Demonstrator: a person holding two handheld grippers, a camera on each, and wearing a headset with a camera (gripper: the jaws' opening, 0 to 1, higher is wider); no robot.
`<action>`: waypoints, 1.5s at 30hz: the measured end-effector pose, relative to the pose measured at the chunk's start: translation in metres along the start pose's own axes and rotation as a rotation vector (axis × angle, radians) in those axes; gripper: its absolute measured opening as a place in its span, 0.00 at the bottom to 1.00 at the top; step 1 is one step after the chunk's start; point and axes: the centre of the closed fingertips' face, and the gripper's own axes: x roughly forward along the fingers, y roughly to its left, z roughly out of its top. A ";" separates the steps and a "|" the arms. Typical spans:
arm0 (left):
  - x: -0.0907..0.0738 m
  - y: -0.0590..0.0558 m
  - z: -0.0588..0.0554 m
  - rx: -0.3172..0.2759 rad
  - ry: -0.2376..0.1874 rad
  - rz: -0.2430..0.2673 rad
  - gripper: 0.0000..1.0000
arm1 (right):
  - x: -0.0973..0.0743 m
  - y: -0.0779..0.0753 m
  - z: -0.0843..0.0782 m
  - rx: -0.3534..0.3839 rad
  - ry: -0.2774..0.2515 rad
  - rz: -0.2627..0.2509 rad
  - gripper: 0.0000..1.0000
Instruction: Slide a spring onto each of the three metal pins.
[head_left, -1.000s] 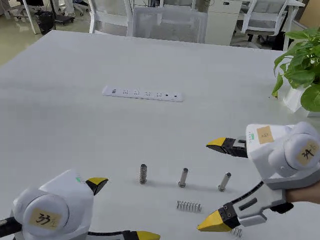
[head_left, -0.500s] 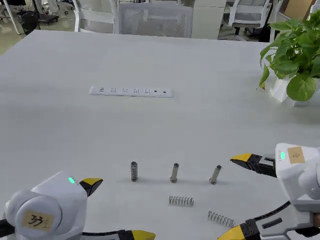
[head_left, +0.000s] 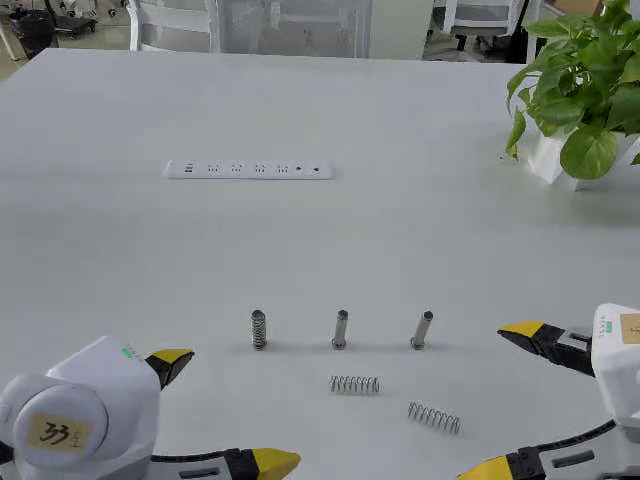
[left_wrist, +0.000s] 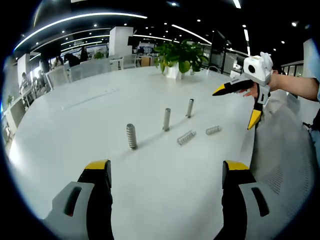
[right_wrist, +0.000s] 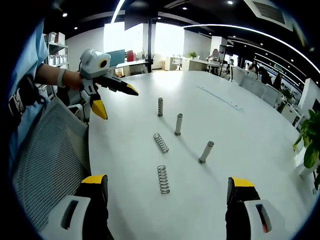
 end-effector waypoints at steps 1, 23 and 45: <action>0.000 0.000 0.000 0.000 0.000 -0.001 0.90 | 0.000 0.001 -0.001 0.003 0.000 0.000 1.00; 0.034 -0.023 0.007 0.155 0.017 -0.134 0.75 | -0.008 0.001 -0.012 0.044 0.001 -0.033 0.99; 0.097 -0.037 0.003 0.376 0.214 -0.266 0.34 | -0.011 0.011 -0.025 0.073 0.018 -0.040 0.99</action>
